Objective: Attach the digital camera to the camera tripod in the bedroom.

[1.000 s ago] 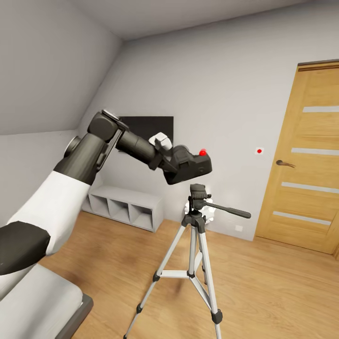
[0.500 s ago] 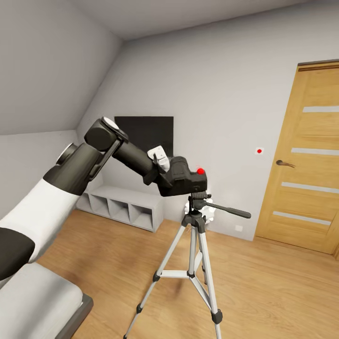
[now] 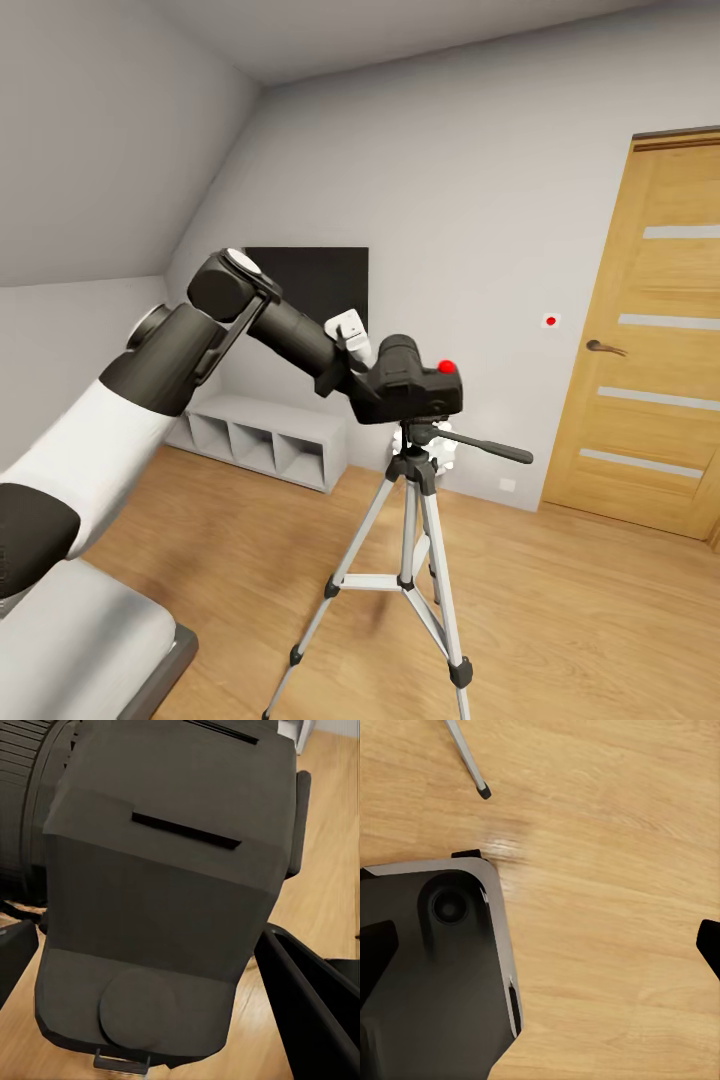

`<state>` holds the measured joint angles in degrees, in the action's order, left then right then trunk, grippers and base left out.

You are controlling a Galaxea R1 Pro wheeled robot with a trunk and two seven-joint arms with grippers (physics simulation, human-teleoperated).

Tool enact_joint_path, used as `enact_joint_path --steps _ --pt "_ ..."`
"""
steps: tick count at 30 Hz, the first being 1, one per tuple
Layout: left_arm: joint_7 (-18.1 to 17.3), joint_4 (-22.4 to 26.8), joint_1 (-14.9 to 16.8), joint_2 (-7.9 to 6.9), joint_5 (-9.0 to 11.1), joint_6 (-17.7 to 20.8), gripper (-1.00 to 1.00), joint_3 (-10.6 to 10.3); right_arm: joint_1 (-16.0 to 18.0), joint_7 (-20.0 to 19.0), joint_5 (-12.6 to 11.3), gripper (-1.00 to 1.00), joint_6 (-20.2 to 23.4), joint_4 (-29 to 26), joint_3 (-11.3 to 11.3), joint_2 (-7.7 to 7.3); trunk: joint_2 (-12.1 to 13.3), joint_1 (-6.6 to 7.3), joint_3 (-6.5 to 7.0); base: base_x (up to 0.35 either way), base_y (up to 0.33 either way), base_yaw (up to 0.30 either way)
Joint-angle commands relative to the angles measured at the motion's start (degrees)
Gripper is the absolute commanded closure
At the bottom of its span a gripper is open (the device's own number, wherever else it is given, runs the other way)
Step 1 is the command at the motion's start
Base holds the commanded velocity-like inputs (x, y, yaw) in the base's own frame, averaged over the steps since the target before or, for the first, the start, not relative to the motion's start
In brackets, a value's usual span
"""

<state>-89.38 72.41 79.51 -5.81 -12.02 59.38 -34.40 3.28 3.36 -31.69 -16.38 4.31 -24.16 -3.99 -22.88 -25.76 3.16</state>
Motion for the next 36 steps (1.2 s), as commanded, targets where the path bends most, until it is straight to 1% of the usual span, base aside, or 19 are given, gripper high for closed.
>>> enact_joint_path --steps 1,2,7,11,13,15,19,27,33,36 --pt "-0.62 -0.01 0.03 0.32 -0.62 0.62 1.00 -0.01 0.06 0.06 -0.13 -1.00 -0.23 0.17 -0.36 0.04 -0.04 -0.02 -0.02 0.000 0.000 0.000" --pt "-0.62 -0.12 0.03 0.76 -0.58 0.62 1.00 0.14 0.06 0.06 -0.13 -1.00 -0.23 0.17 -0.36 0.04 -0.04 -0.02 -0.02 0.000 0.000 0.000" --pt "-0.62 -0.67 0.03 1.65 -0.56 0.62 1.00 0.41 0.06 0.06 -0.14 -1.00 -0.23 0.17 -0.36 0.04 -0.04 -0.02 -0.02 0.000 0.000 0.000" --pt "-0.62 -3.36 0.10 2.50 -0.55 0.62 1.00 1.40 0.06 0.06 -0.14 -1.00 -0.23 0.17 -0.36 0.04 -0.04 -0.02 -0.02 0.000 0.000 0.000" --pt "-0.62 -4.03 0.14 2.84 -0.55 0.62 1.00 1.49 0.06 0.06 -0.14 -1.00 -0.23 0.17 -0.36 0.04 -0.04 -0.02 -0.02 0.000 0.000 0.000" --pt "-0.62 -4.85 0.18 3.57 -0.55 0.62 1.00 1.53 0.06 0.06 -0.15 -1.00 -0.23 0.17 -0.36 0.04 -0.04 -0.02 -0.02 0.000 0.000 0.000" --pt "-0.62 -5.17 0.28 3.88 -0.55 0.62 1.00 1.44 0.06 0.06 -0.14 -1.00 -0.23 0.17 -0.37 0.04 -0.04 -0.02 -0.02 0.000 0.000 0.000" --pt "-0.62 -5.88 0.51 3.96 -0.60 0.62 1.00 1.33 0.06 0.06 -0.17 -1.00 -0.23 0.17 -0.36 0.04 -0.04 -0.02 -0.02 0.000 0.000 0.000" --pt "-0.62 -10.96 0.71 3.98 -0.59 0.62 1.00 1.35 0.06 0.06 -0.14 -1.00 -0.23 0.17 -0.36 0.04 -0.04 -0.02 -0.02 0.000 0.000 0.000" --pt "-0.62 -12.11 0.76 3.97 -0.62 0.62 1.00 1.35 0.06 0.06 -0.14 -1.00 -0.23 0.17 -0.36 0.04 -0.04 -0.02 -0.02 0.000 0.000 0.000"
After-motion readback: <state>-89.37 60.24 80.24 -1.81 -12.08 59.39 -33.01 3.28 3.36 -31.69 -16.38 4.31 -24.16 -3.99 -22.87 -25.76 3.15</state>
